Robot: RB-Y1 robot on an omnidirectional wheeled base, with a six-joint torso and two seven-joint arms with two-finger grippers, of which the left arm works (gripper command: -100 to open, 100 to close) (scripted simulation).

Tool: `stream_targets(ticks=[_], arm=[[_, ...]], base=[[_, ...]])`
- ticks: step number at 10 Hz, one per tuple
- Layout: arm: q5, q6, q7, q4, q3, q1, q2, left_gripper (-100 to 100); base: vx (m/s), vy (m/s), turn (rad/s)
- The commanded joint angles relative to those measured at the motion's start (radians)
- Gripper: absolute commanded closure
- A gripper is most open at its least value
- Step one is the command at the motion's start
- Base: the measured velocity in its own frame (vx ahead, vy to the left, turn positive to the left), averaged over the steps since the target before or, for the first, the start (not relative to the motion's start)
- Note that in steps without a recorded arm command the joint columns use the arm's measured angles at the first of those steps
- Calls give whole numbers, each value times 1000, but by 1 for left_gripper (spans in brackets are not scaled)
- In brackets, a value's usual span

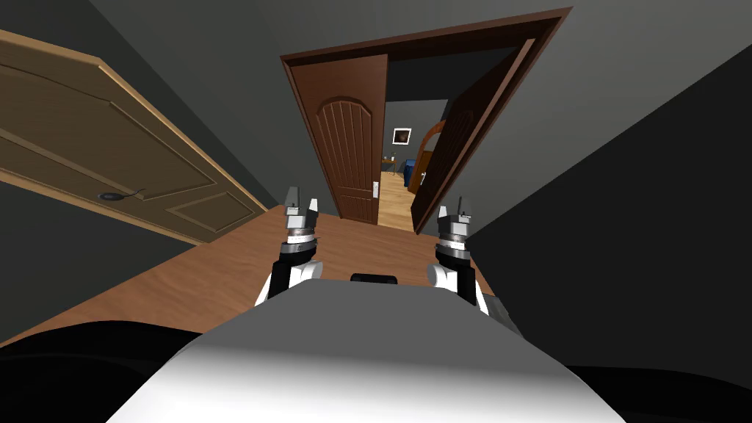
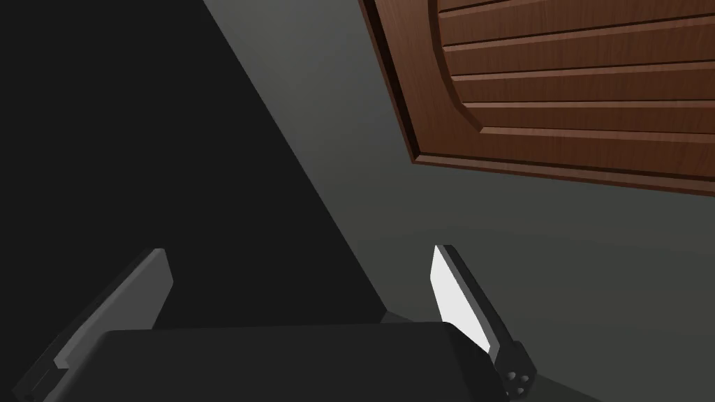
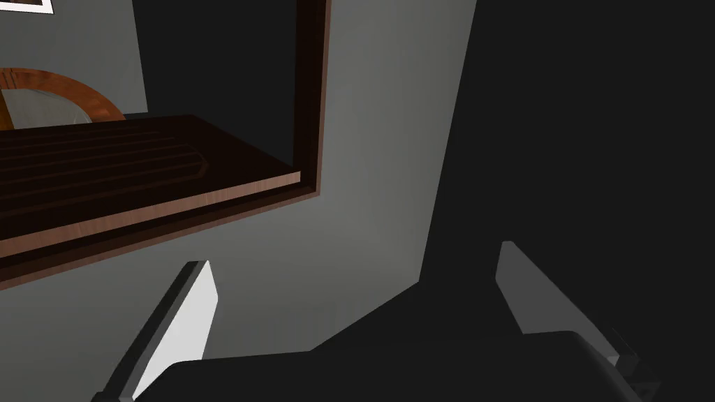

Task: Push the door open

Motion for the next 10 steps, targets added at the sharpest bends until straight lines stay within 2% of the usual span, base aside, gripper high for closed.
stream_targets(ticks=[1, 7, 10], arm=[[0, -1, 3, 35, 1, -20, 4, -100], [1, -5, 12, 169, 3, -99, 16, -100], [2, -8, 18, 253, 5, -148, 21, -100]], base=[[43, 6, -7], [93, -1, -4], [86, -1, -5]])
